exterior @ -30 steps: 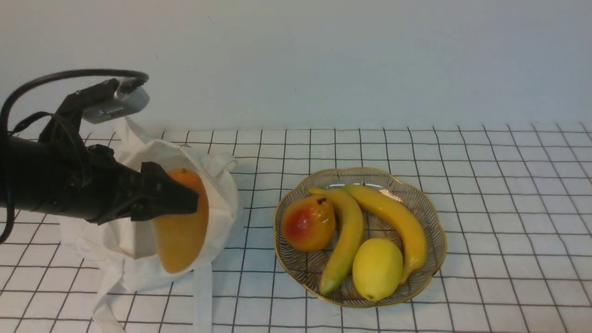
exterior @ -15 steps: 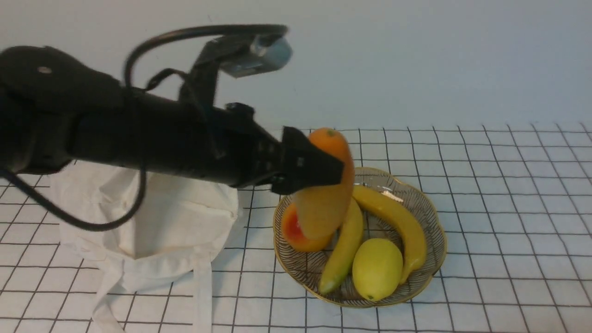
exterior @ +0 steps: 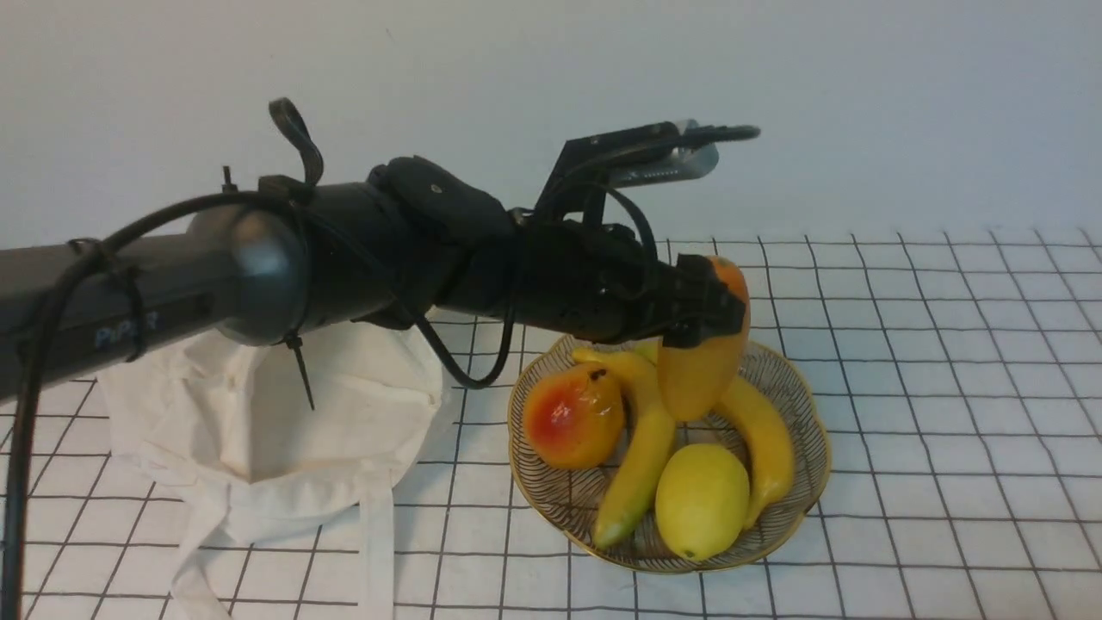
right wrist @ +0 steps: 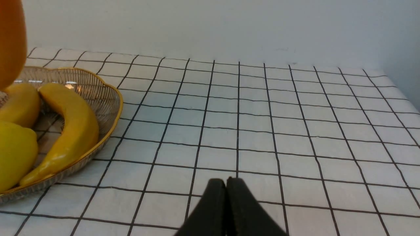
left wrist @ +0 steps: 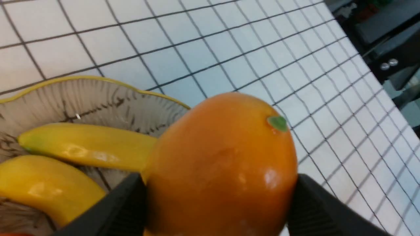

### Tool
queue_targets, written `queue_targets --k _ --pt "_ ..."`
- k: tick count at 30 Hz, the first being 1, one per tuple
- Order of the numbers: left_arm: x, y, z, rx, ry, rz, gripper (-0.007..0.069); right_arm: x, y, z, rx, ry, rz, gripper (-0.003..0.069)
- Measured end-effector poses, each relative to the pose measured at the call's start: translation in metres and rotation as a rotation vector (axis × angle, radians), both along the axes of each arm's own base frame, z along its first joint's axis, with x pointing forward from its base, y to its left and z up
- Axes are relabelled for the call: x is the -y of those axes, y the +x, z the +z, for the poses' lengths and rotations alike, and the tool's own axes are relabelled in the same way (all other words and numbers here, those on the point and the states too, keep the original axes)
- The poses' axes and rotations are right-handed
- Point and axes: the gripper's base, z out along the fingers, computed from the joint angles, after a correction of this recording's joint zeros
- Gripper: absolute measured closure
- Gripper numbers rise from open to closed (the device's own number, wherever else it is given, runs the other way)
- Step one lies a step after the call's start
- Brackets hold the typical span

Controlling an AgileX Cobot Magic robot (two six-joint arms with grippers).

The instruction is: Take the fruit out of the bag on the white checkered tablecloth and place them on the plate.

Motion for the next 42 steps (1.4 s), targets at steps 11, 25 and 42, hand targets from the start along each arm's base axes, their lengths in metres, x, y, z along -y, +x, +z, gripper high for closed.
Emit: queue_targets --k 11,25,42 --pt "-0.002 0.008 -0.01 -0.022 0.001 0.041 -0.0015 0.0 0.0 0.0 0.0 0.0 0.0 0.0673" --pt "-0.073 -0.015 0.085 0.184 0.114 -0.028 0.0486 0.0 0.0 0.0 0.0 0.0 0.0 0.0673" --pt "-0.201 -0.24 0.193 0.566 0.164 0.244 0.0632 0.0 0.0 0.0 0.0 0.0 0.0 0.0673"
